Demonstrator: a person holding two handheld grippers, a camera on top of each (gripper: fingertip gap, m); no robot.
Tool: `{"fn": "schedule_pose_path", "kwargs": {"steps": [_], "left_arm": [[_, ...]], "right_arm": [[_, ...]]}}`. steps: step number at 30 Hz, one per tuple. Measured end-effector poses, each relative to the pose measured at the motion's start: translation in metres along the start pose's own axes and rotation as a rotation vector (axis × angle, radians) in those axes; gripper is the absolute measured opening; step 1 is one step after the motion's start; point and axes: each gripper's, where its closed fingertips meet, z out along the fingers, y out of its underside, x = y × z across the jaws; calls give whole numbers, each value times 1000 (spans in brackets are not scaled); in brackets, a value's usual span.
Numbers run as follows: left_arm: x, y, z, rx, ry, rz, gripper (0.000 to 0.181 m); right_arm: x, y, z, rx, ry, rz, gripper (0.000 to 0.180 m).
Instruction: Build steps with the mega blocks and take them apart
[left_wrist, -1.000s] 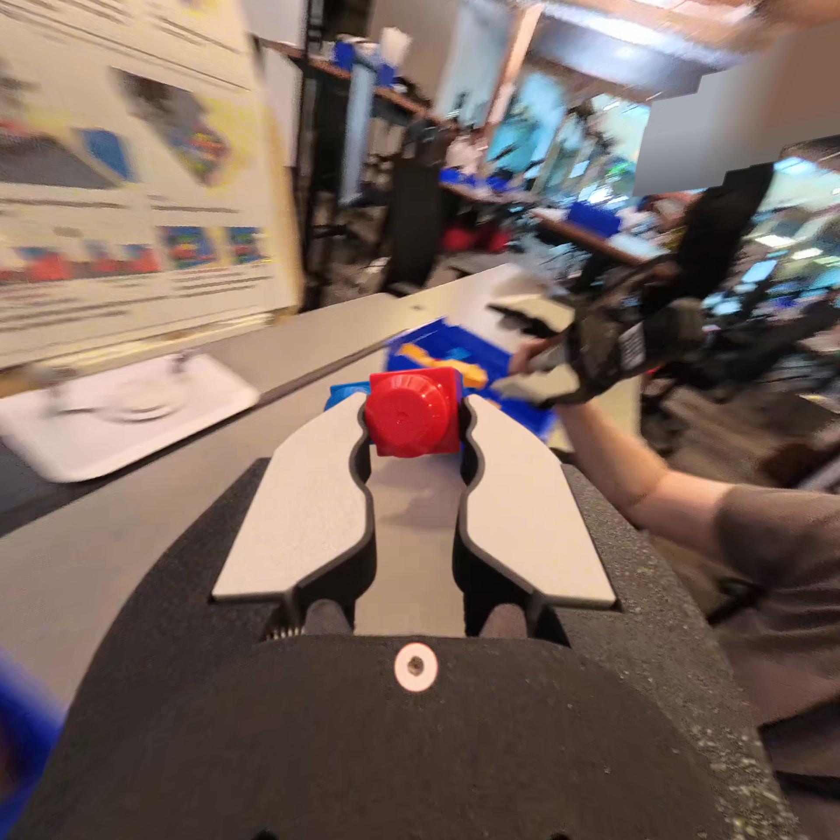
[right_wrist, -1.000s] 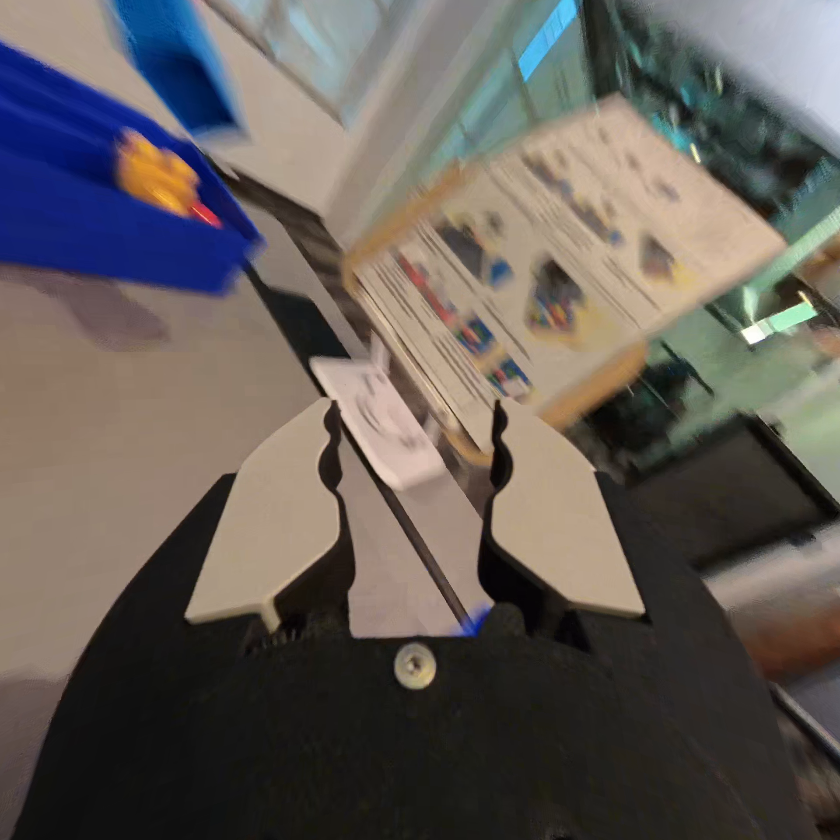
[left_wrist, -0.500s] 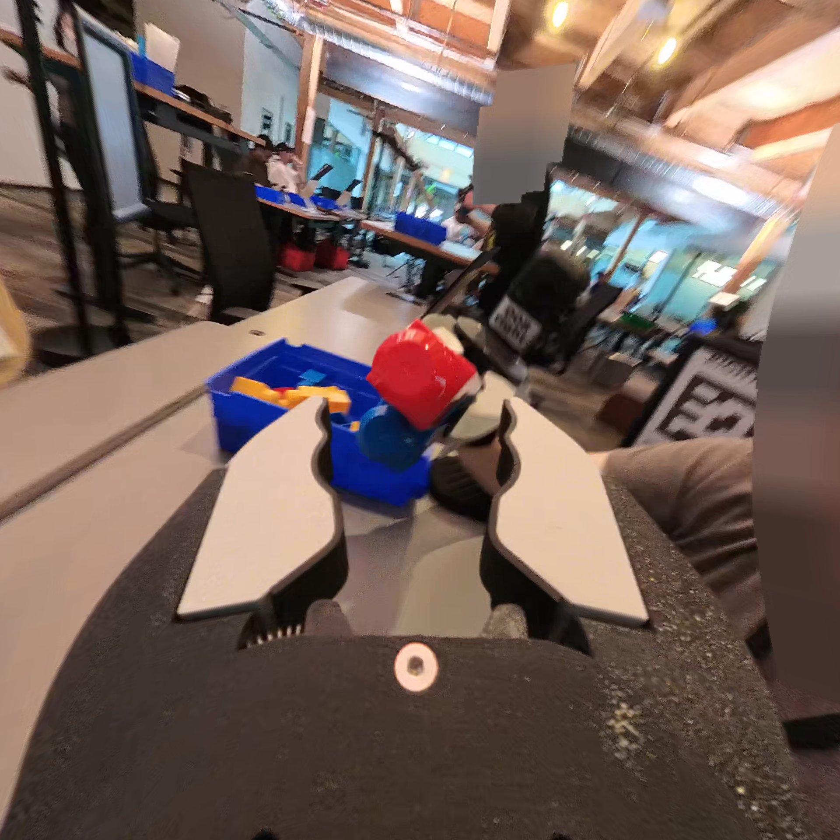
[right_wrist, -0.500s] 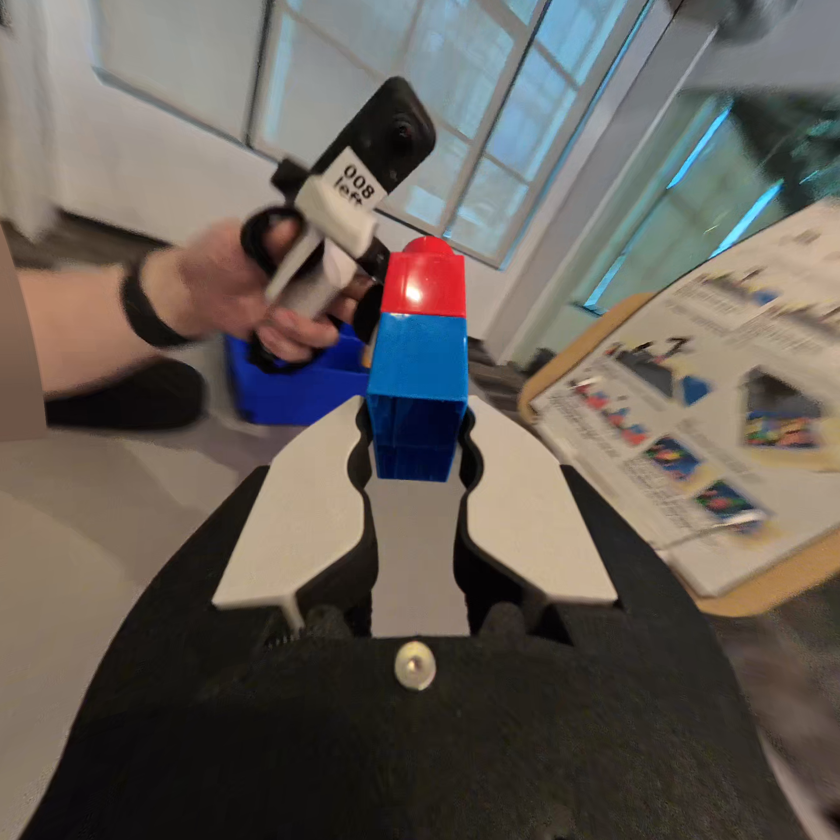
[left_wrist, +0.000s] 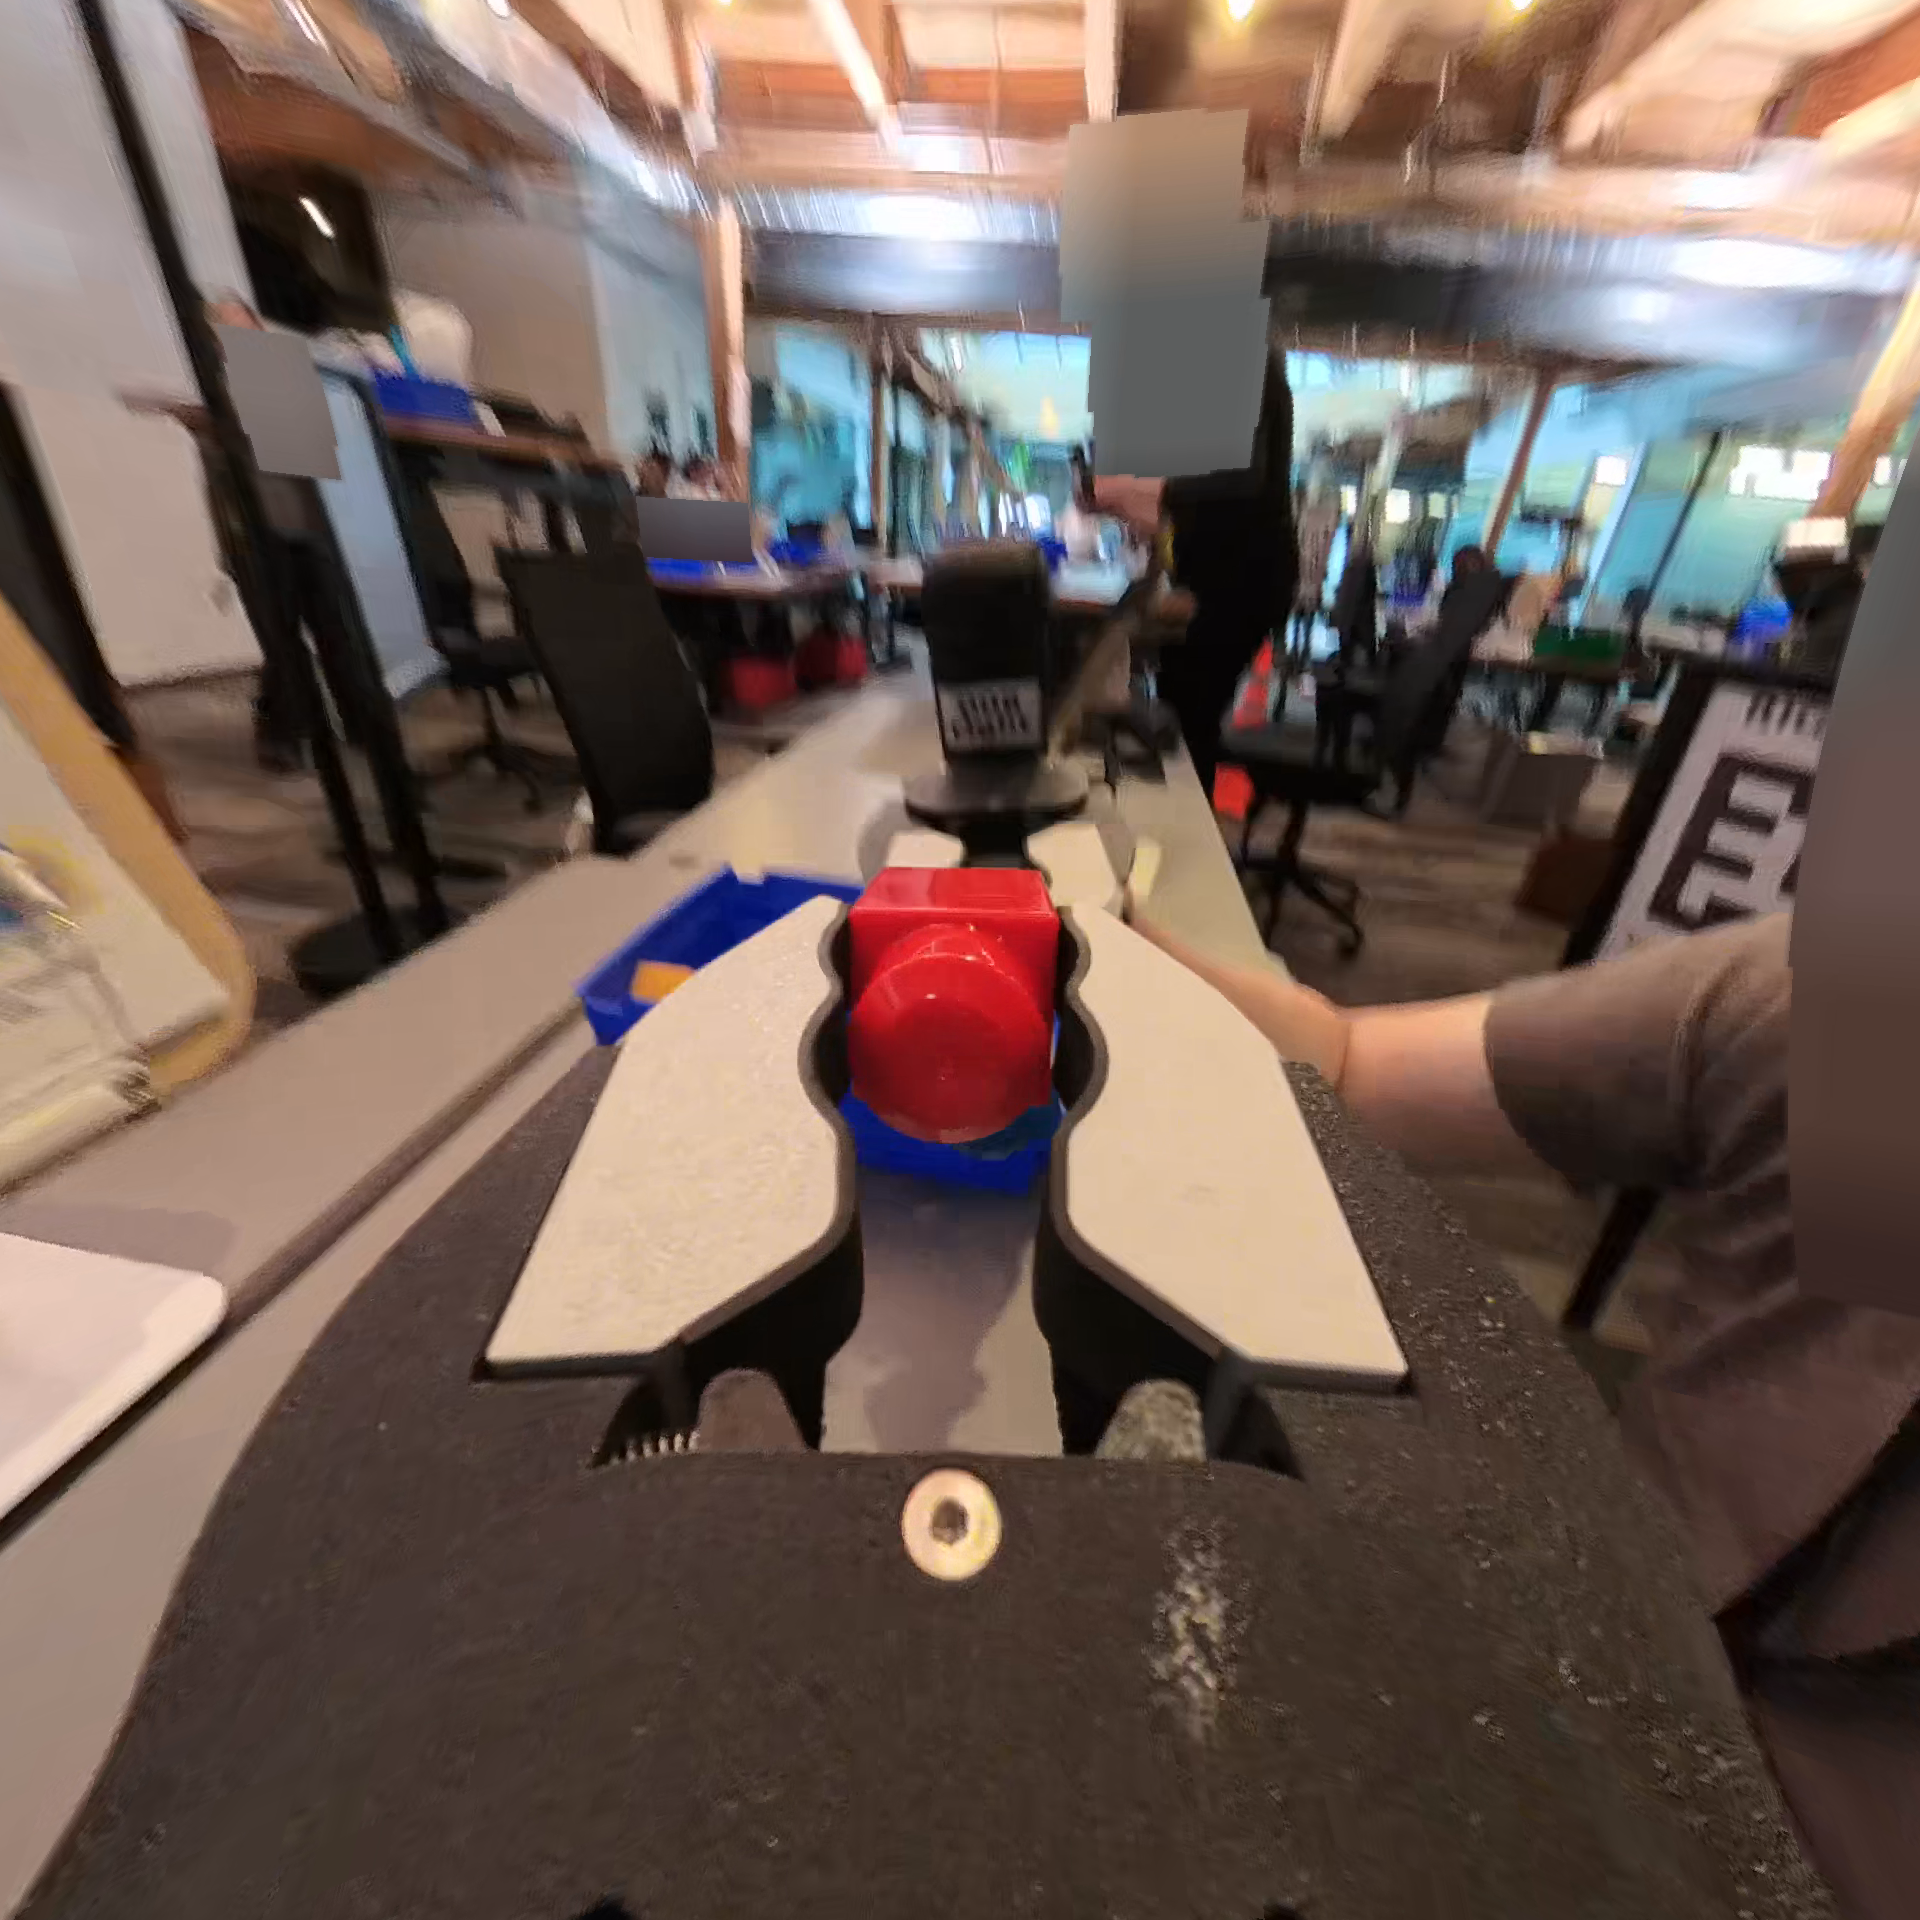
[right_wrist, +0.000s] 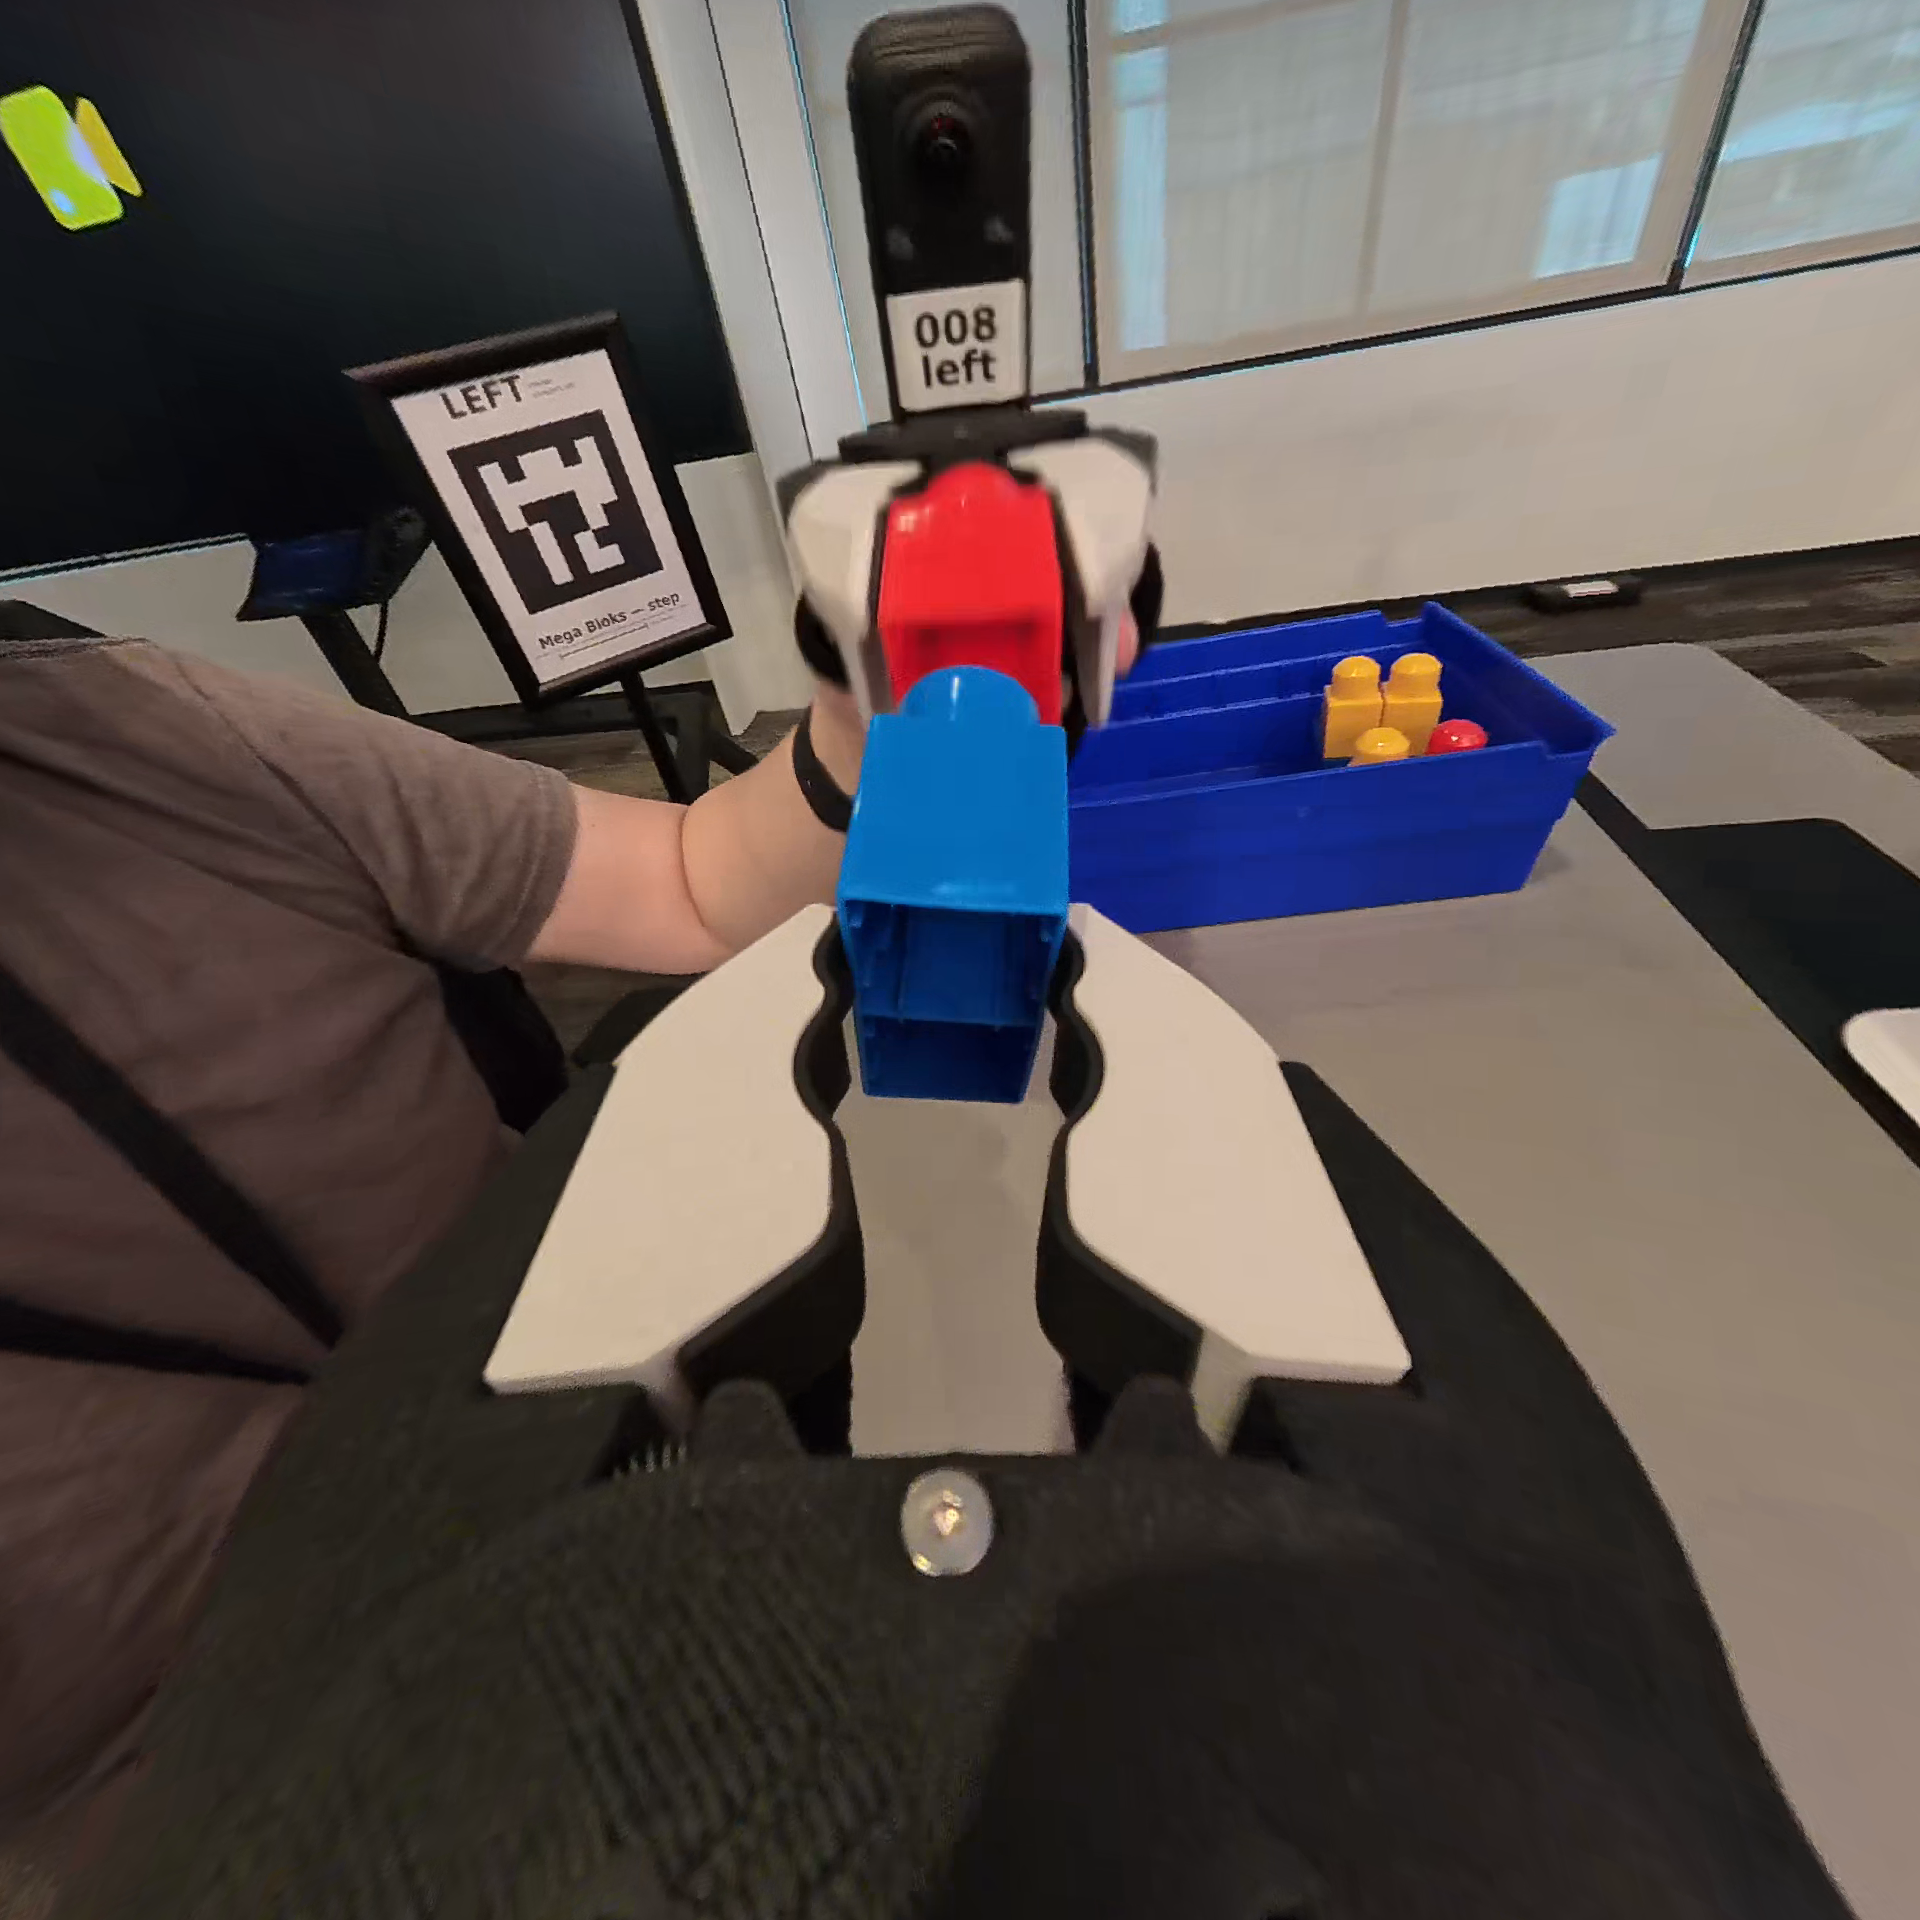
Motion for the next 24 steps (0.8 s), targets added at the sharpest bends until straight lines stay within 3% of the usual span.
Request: {"fn": "schedule_pose_path", "kwargs": {"steps": [3, 6, 10, 13, 16, 19, 22, 24], "left_arm": [[-7, -32, -39, 97, -25, -21, 36], [-8, -38, -53, 100, -53, -8, 36], [2, -25, -37, 24, -12, 6, 36], [0, -7, -23, -40, -8, -1, 36], [-5, 7, -13, -76, 3, -58, 36], [-14, 16, -7, -74, -5, -139, 36], [-23, 28, 2, -49, 6, -270, 36], [-26, 39, 10, -46, 46, -372, 36]], "right_arm": [[16, -9, -39, -50, 141, -54, 37], [47, -5, -112, -176, 445, -59, 37], [84, 55, -222, -442, 816, 170, 37], [98, 111, -272, -580, 929, 427, 38], [116, 141, -287, -564, 934, 588, 38], [139, 127, -304, -507, 1085, 549, 50], [139, 54, -273, -352, 1103, 174, 54], [118, 0, -216, -227, 995, -148, 56]]}}
